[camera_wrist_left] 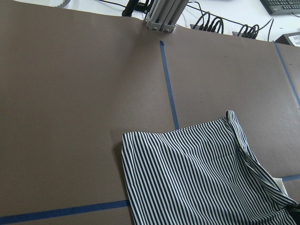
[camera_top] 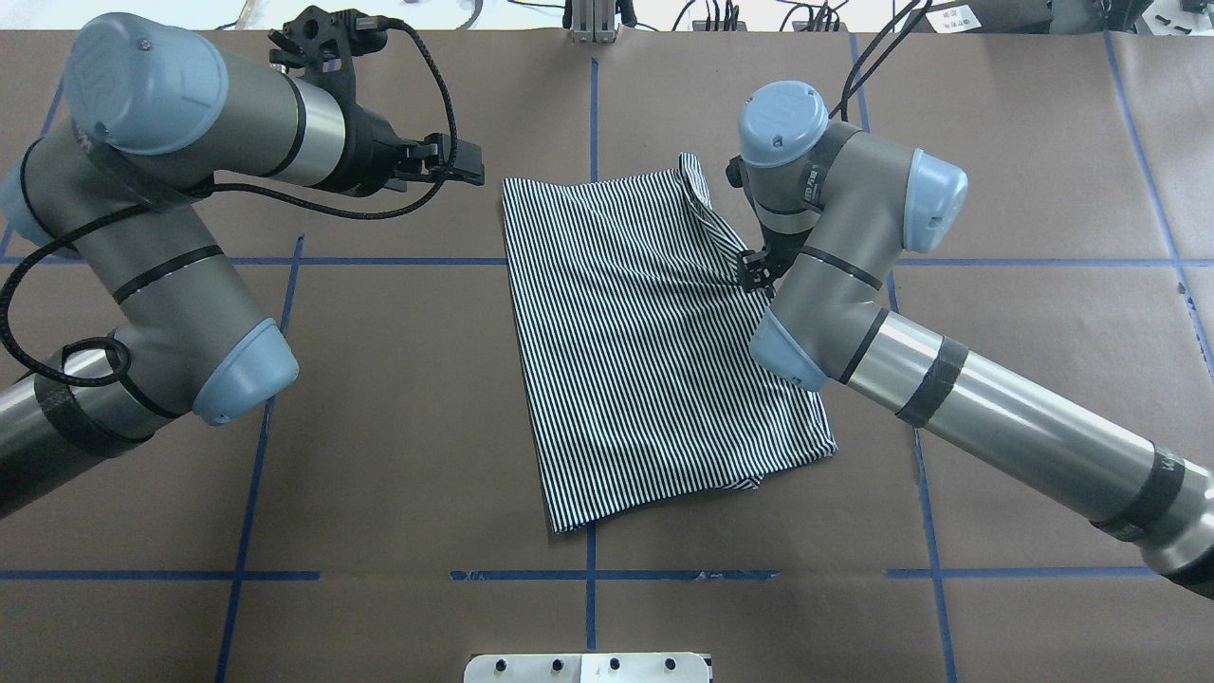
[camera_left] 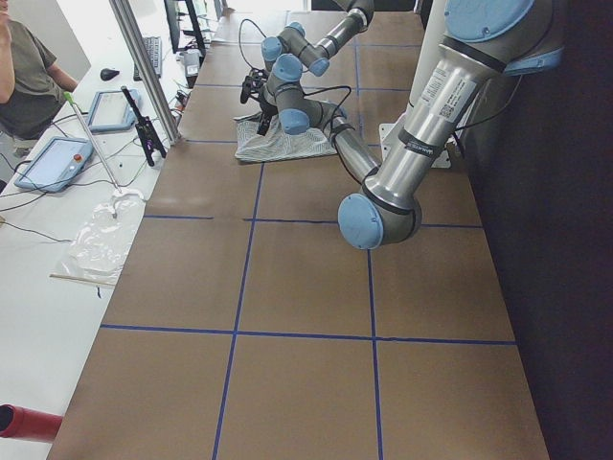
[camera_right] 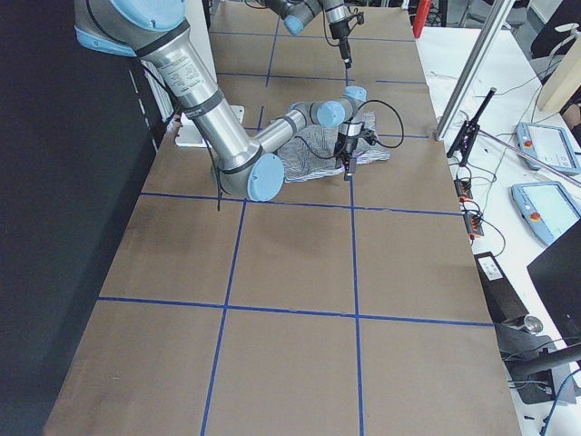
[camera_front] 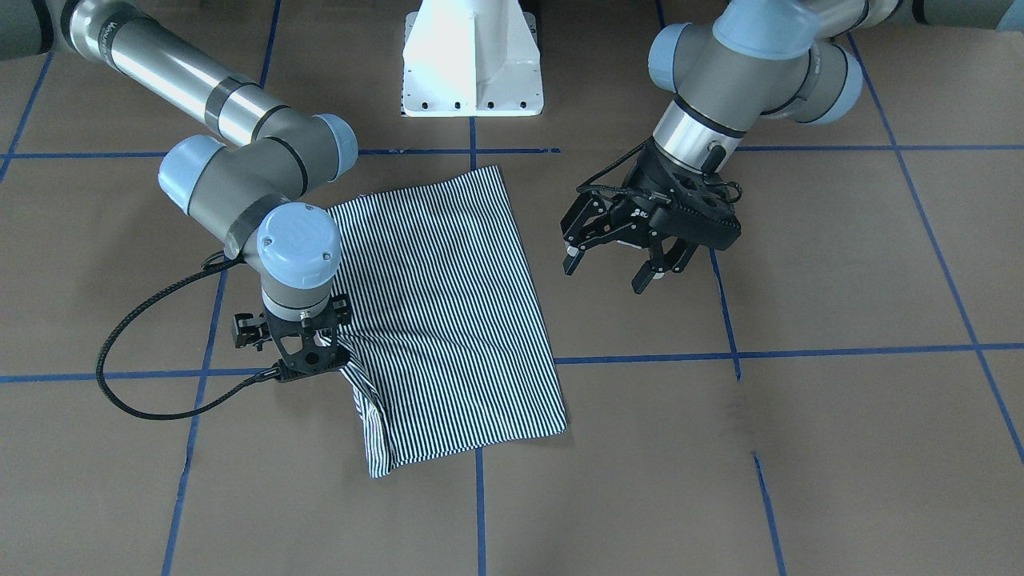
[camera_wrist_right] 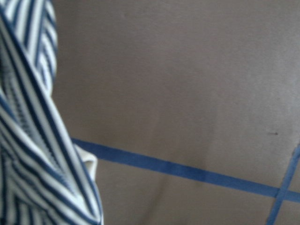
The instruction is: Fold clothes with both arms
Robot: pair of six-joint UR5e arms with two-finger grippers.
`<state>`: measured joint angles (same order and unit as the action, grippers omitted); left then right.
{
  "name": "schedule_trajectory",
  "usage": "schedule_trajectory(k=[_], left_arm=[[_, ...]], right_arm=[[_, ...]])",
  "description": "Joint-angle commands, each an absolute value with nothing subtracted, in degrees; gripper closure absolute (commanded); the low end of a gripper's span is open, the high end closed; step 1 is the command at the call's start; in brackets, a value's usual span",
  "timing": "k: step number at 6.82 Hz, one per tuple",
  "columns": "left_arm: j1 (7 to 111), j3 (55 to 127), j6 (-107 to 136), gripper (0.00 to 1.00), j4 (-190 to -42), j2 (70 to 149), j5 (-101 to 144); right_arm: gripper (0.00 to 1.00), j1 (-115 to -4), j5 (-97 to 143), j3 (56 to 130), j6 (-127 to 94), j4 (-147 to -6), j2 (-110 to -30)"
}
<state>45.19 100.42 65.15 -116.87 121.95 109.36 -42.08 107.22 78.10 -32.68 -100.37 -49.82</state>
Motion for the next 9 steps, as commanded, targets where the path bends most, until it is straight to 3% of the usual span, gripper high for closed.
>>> schedule_trajectory(k=[1,3,6,9], left_arm=[[45.18,100.37,65.13,0.0,-116.98,121.91,109.34],[45.26,100.37,65.13,0.0,-116.98,121.82,109.42],[45.35,100.46,65.04,0.0,-116.98,121.82,109.42],[45.35,100.37,65.04,0.0,-116.98,121.73,109.51]], right_arm=[[0.0,-45.33,105.65,78.22,-28.42,-100.28,-52.46],[0.0,-47.1,107.83,78.14,-28.82,-100.28,-48.03],[0.0,-43.97,107.84,69.02,-31.37,-99.49,-36.06],[0.0,-41.4,107.31,64.09,-31.64,-94.59,-36.56]])
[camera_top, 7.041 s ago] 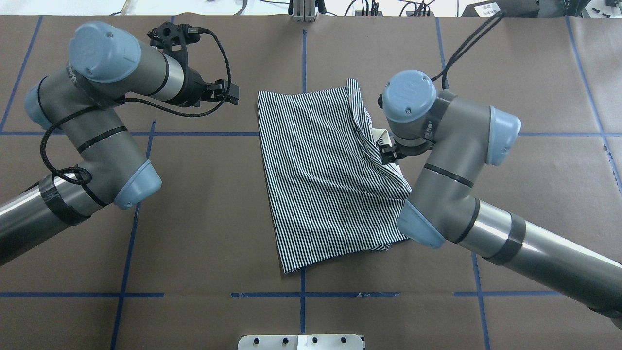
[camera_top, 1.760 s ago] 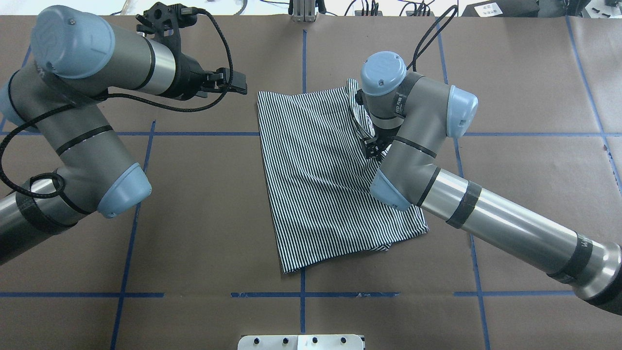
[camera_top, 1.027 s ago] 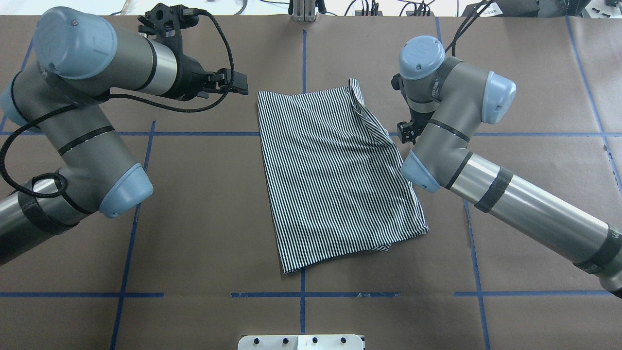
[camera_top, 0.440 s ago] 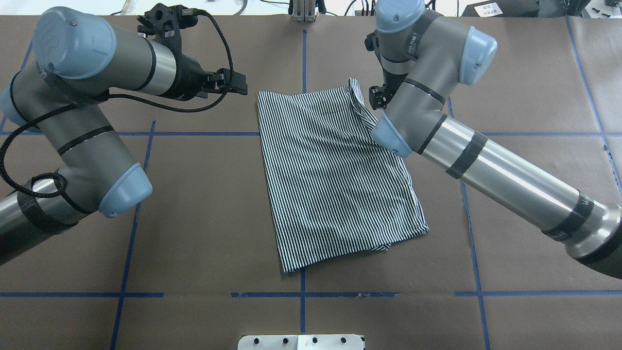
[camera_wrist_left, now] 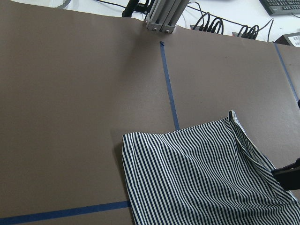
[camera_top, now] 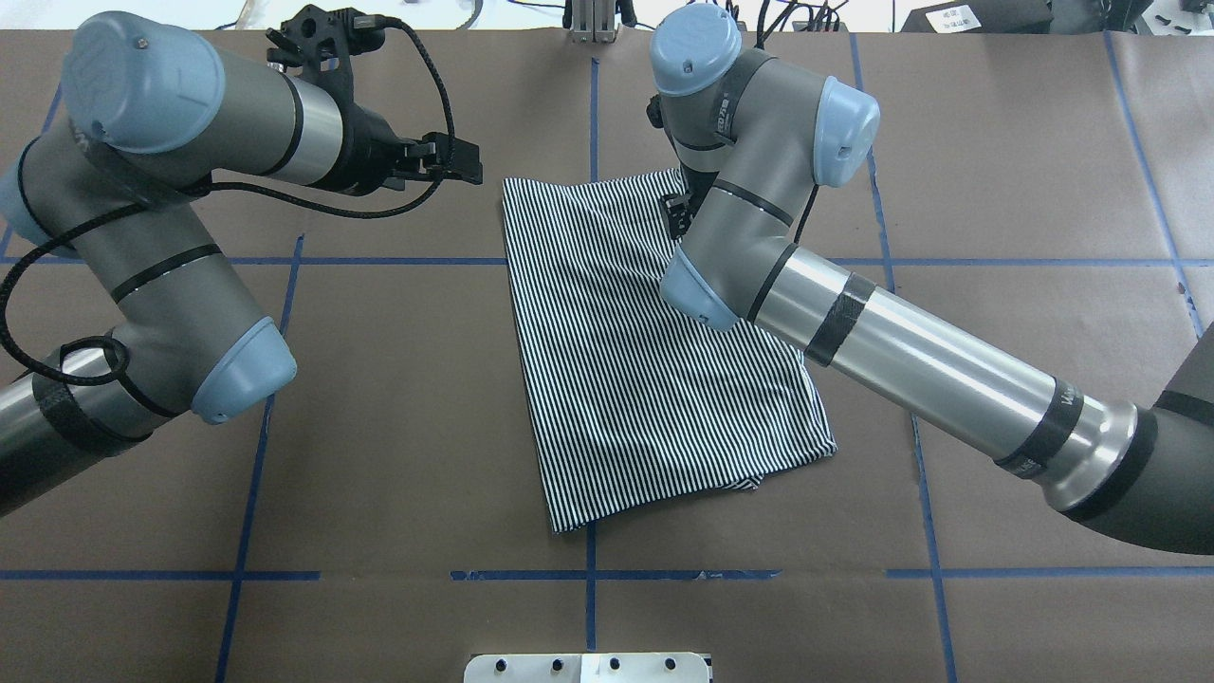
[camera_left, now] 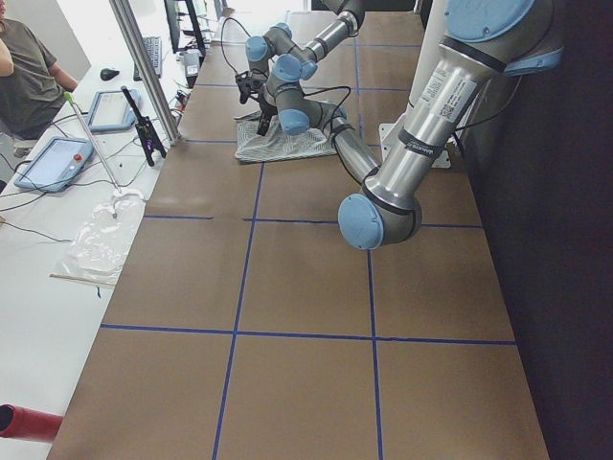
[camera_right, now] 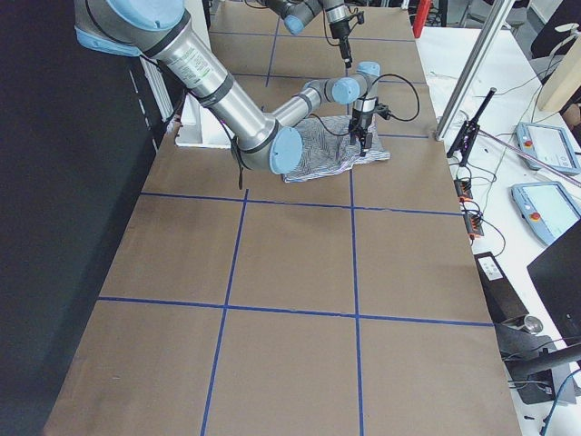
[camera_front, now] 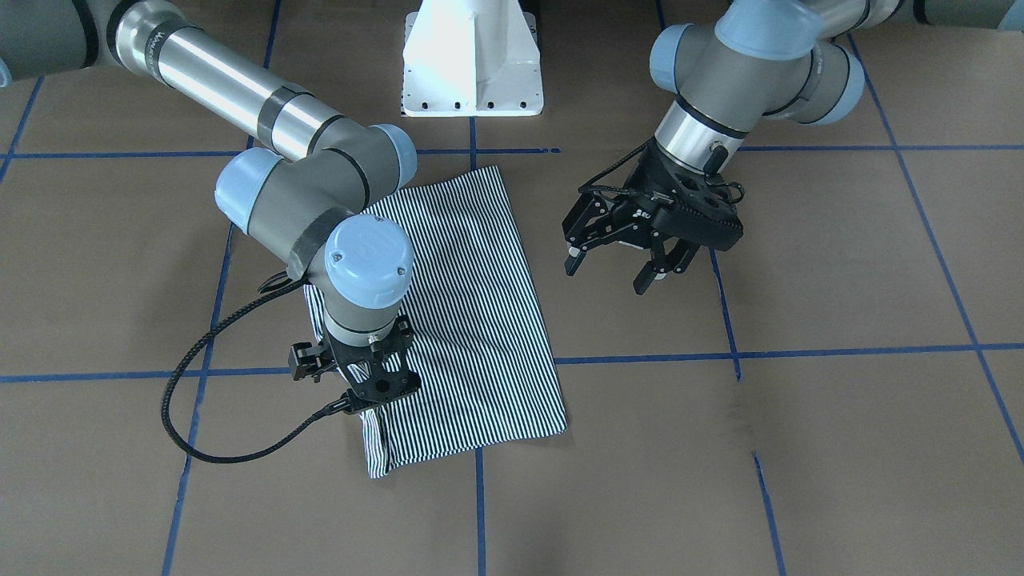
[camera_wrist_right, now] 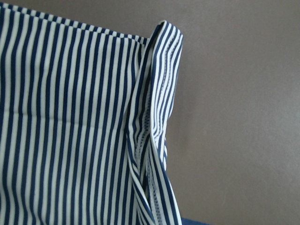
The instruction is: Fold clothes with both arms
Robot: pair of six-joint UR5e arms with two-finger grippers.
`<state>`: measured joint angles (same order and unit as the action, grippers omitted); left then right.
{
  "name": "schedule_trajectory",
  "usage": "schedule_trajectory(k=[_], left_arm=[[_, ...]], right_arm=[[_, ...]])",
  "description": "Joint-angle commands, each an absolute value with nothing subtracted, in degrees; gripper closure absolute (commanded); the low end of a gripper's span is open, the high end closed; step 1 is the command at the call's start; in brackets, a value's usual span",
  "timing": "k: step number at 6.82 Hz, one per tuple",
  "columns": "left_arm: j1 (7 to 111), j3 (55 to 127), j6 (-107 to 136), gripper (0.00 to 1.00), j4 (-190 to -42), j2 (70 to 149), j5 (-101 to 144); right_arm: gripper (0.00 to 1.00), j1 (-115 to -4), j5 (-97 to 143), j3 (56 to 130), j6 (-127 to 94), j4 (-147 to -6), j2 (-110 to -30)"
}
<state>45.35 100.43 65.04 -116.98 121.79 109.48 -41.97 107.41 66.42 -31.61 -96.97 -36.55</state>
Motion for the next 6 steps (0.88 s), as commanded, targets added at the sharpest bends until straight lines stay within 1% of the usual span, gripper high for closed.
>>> schedule_trajectory(k=[1,3,6], left_arm=[[45.44,100.37,65.04,0.0,-117.07,121.73,109.95],[45.44,100.37,65.04,0.0,-117.07,121.73,110.3],[45.44,100.37,64.95,0.0,-117.07,121.73,110.22]], right_arm=[[0.0,-41.48,107.05,63.9,-31.55,-94.57,-36.56],[0.0,-41.4,106.26,61.36,-31.47,-92.38,-36.82],[0.0,-42.53,105.64,61.17,-30.68,-92.37,-37.0]])
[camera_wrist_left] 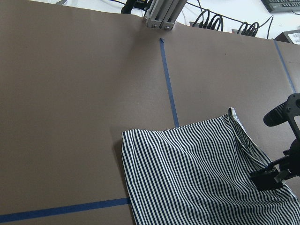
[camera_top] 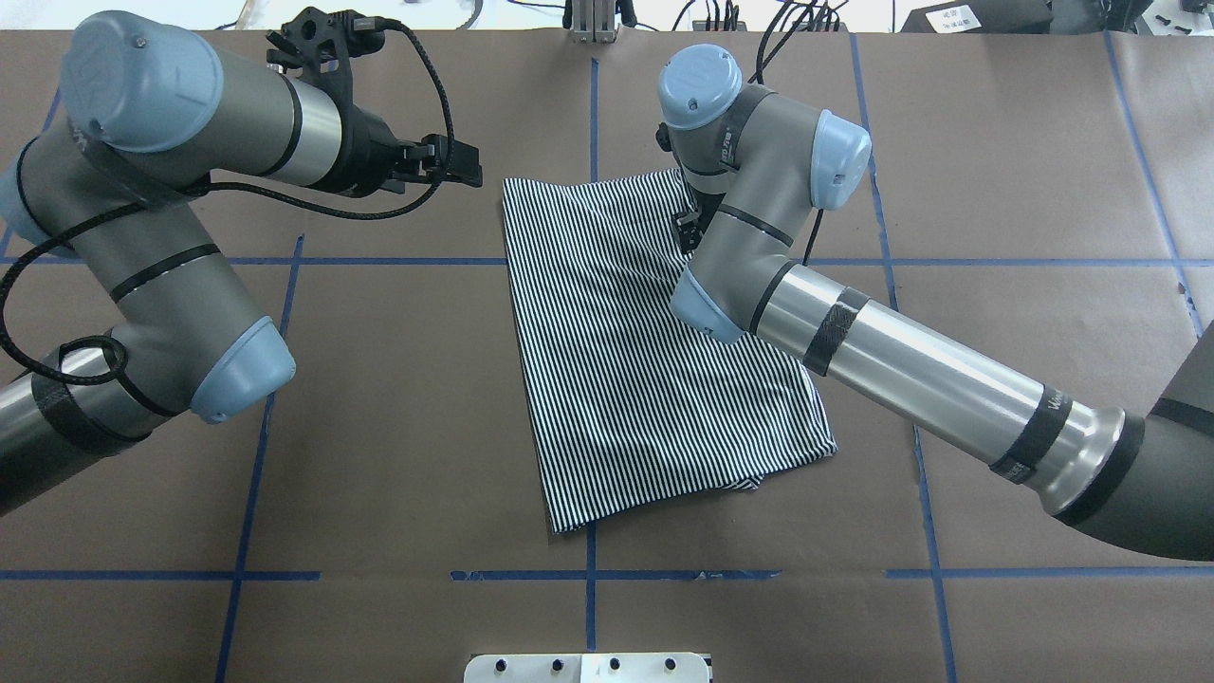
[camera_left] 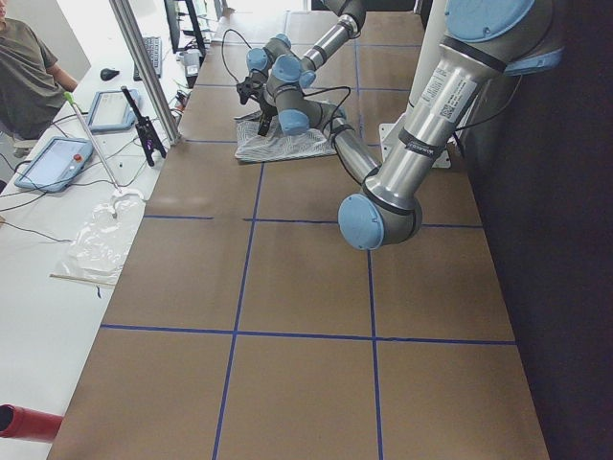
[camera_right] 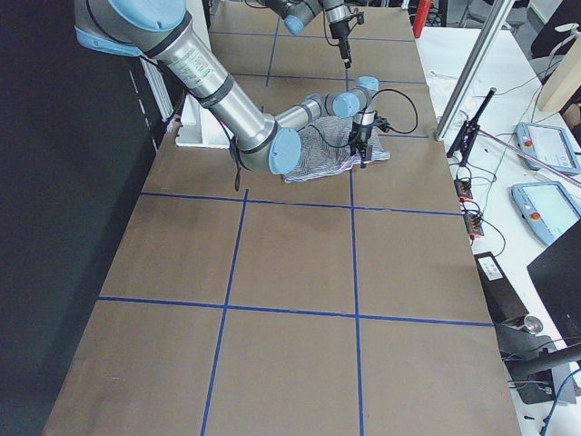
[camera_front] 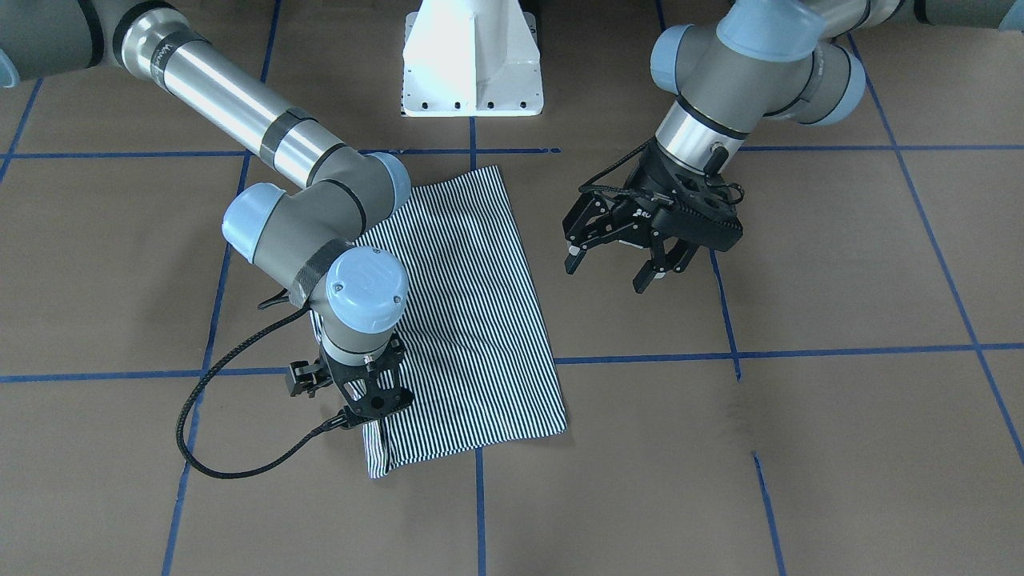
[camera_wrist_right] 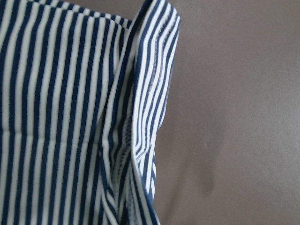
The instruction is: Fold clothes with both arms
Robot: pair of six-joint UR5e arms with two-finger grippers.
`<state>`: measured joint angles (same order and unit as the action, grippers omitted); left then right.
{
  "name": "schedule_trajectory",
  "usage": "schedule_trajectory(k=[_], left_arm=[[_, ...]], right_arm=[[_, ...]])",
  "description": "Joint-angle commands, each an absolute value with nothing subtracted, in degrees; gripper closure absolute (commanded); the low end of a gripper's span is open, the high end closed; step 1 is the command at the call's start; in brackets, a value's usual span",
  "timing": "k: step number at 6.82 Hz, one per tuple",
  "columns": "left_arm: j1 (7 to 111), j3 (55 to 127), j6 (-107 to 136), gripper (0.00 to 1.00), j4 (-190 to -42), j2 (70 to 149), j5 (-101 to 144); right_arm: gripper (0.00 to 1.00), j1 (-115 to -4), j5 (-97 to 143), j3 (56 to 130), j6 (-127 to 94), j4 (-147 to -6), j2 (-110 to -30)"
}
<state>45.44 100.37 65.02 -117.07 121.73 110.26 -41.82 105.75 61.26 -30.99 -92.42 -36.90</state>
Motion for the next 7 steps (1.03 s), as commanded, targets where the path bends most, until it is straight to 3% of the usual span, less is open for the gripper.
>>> schedule_trajectory(k=[1,5,7], left_arm=[[45.53,100.28,64.86,0.0,-117.07,121.55,110.3],[45.44,100.28,64.95,0.0,-117.07,121.55,110.3],[45.44,101.24,70.52,0.0,-116.55,120.16,112.91]], right_arm=[[0.0,-42.97,105.12,60.91,-30.24,-92.37,-37.35],[0.0,-49.21,104.24,60.91,-24.35,-92.11,-39.29],[0.0,-50.09,109.99,65.28,-24.7,-92.2,-38.76]])
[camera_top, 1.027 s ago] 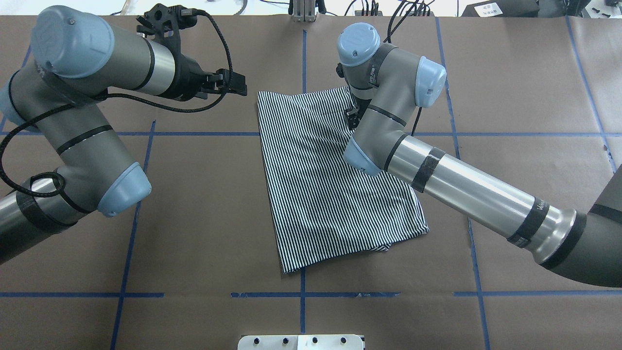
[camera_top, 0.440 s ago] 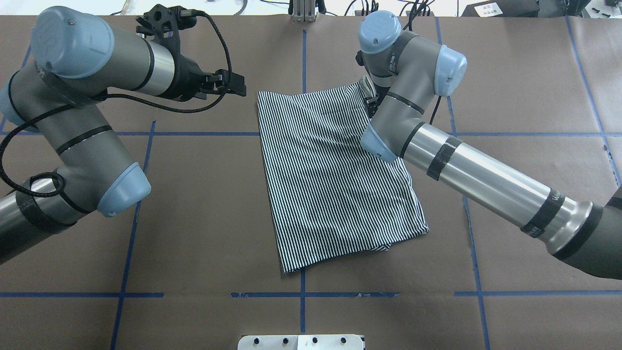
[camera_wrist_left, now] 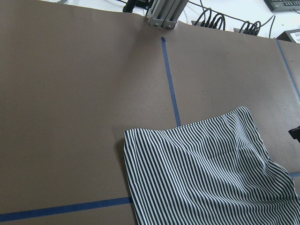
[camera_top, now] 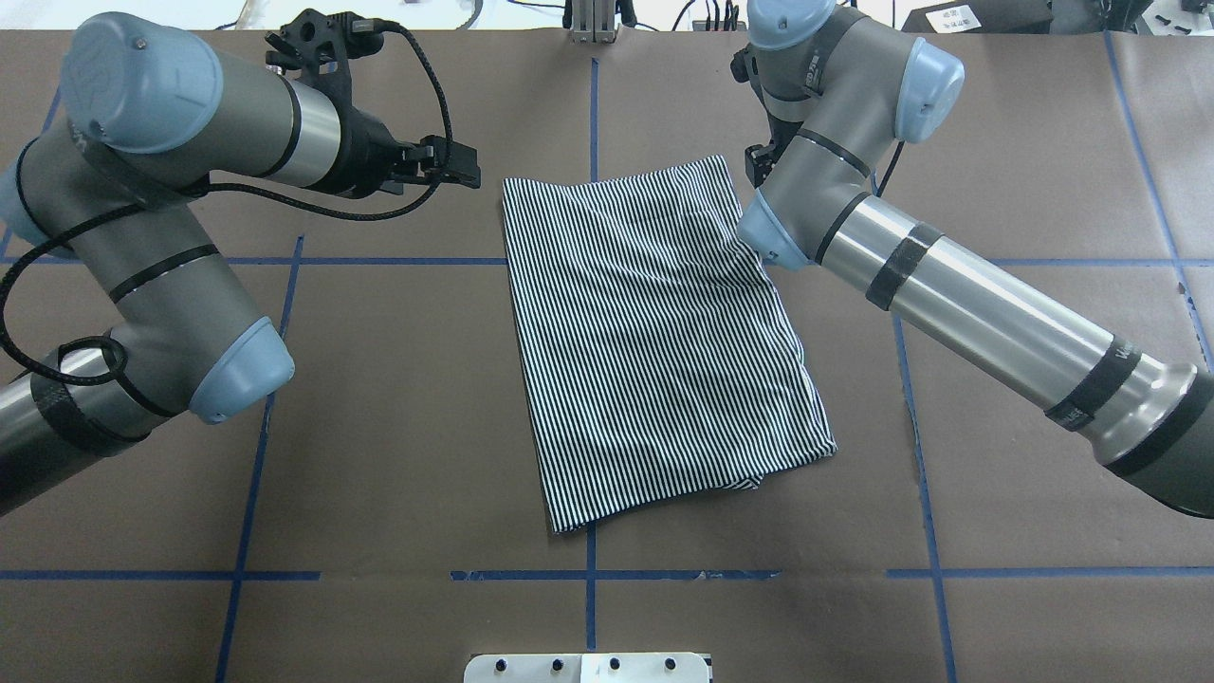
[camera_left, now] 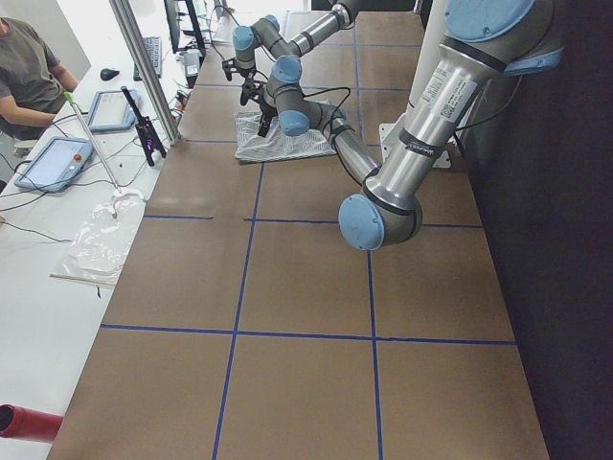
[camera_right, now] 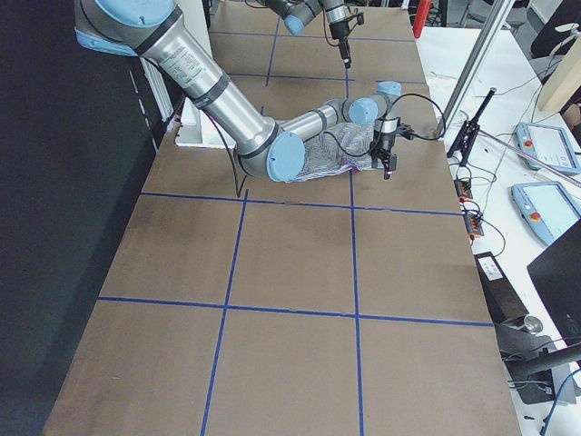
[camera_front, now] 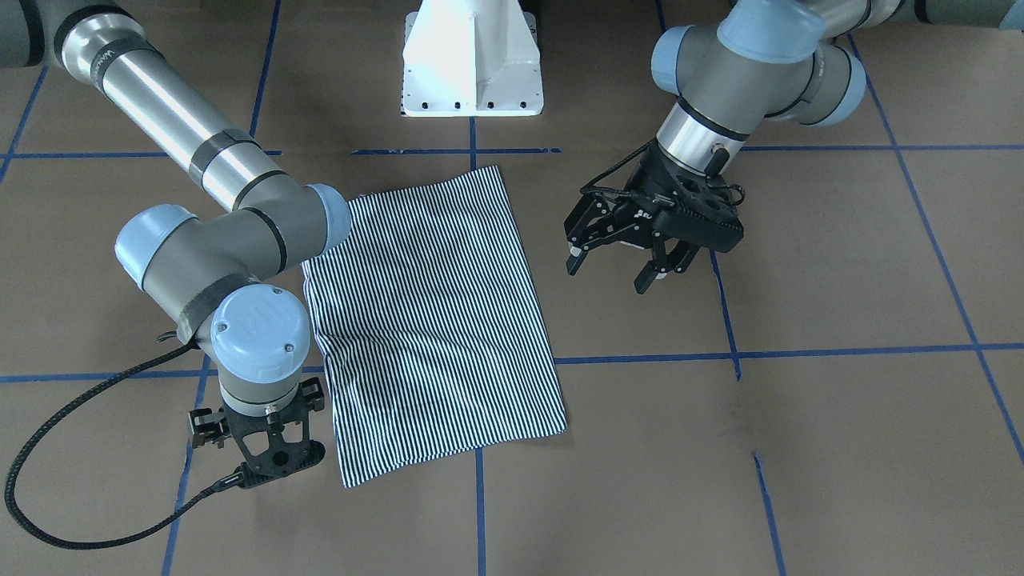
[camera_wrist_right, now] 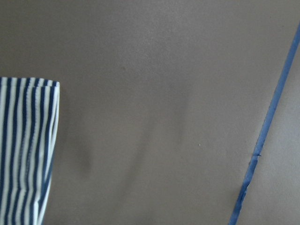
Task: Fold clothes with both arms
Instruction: 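Lift the right gripper away while the left gripper moves to the shirt's near corner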
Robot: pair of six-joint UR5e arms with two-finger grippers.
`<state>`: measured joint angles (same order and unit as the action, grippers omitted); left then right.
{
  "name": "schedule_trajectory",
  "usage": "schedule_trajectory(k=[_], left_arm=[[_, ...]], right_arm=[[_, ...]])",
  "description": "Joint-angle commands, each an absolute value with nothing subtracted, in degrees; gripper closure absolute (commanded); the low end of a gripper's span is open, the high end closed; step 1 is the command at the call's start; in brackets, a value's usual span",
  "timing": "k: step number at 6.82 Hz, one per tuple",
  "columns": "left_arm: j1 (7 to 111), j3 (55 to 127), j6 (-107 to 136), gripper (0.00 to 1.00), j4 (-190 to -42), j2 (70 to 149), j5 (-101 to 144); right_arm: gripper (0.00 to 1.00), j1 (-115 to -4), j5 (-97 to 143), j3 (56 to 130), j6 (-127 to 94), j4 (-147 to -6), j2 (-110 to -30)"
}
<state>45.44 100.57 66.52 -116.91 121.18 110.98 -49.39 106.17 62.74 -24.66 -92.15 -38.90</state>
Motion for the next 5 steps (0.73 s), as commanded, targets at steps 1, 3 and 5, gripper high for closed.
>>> schedule_trajectory(k=[1,3,5], left_arm=[[44.83,103.77,79.54,0.0,-116.54,117.01,118.42],[33.03,105.73,99.76,0.0,-116.02,115.93,114.38],[21.57,105.56,110.26,0.0,-108.06,118.98,105.41]], right_arm=[[0.0,-51.05,114.48,71.39,-26.79,-92.89,-40.94],[0.0,-51.33,121.43,87.56,-32.4,-92.9,-51.64],[0.0,-51.42,124.01,96.65,-35.67,-92.64,-58.25]])
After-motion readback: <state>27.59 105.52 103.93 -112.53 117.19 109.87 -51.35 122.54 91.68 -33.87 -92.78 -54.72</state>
